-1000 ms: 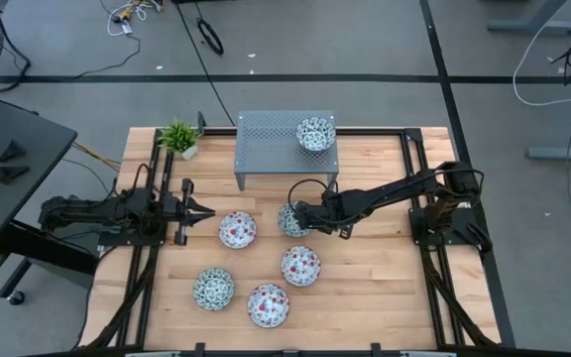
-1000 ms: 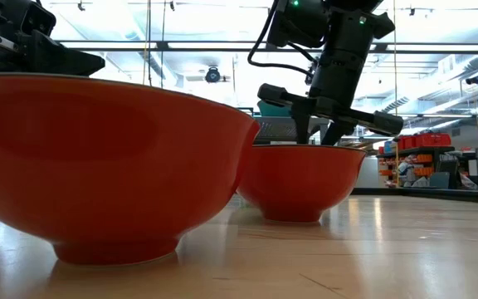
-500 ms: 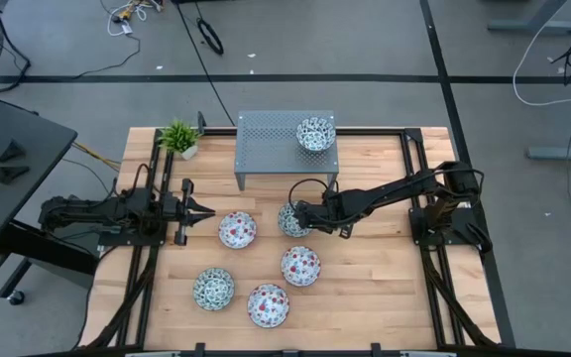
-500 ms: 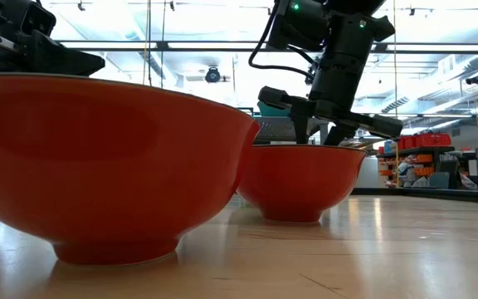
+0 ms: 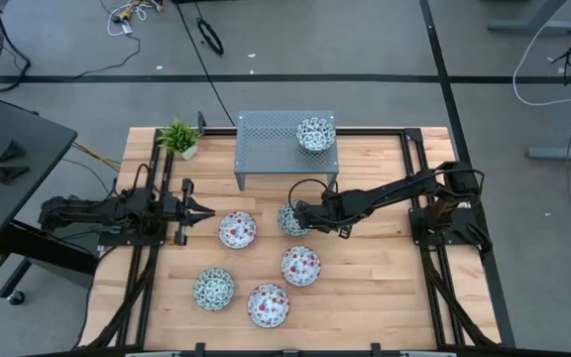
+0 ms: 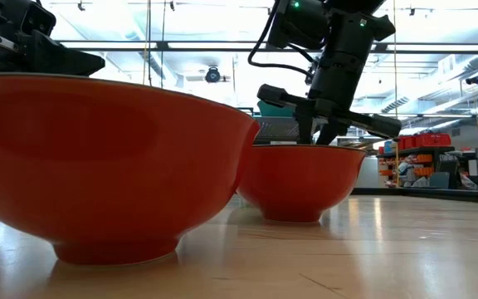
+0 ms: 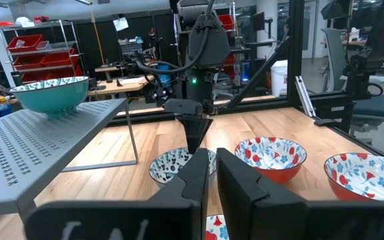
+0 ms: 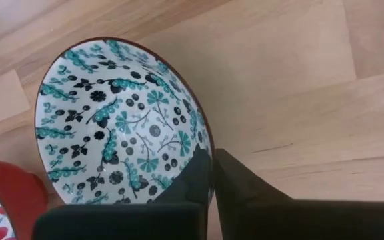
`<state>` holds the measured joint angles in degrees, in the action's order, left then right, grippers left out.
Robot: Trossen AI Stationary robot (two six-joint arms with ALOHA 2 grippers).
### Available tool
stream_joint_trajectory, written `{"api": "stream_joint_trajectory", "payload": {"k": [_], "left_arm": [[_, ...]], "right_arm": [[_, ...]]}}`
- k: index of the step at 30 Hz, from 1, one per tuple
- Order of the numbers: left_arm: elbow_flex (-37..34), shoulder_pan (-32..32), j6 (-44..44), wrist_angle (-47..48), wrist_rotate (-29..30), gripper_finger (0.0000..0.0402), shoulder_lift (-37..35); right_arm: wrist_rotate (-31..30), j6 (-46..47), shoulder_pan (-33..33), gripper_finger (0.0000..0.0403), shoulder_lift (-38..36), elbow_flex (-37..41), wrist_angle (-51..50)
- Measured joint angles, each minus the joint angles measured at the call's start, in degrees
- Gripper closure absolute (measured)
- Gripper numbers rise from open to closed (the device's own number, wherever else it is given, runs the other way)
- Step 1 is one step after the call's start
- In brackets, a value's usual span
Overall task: Pick & Place Mini bowls
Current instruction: Stack the top blue and white patterned bowl on top of the other blue and white patterned bowl on the shelf
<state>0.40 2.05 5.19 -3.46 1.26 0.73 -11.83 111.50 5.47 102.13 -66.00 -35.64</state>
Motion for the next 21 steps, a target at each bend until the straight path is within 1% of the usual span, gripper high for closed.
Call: {"api": "stream_joint_trajectory", "payload": {"k": [11,15,21], "left_arm": [[0.0,0.0,0.0,0.0,0.0,0.0365,0.0],[0.0,0.0,0.0,0.0,0.0,0.0365,0.0],[0.0,0.0,0.0,0.0,0.0,0.0365,0.0]], "right_arm": [[0.3,-1.4,0.0,0.0399,0.0,0.0,-0.1],[0.3,-3.4,0.0,0.0401,0.0,0.0,0.6],[-1.6,-6.3,0.0,0.0403,-1.9,0.1,1.1]]}}
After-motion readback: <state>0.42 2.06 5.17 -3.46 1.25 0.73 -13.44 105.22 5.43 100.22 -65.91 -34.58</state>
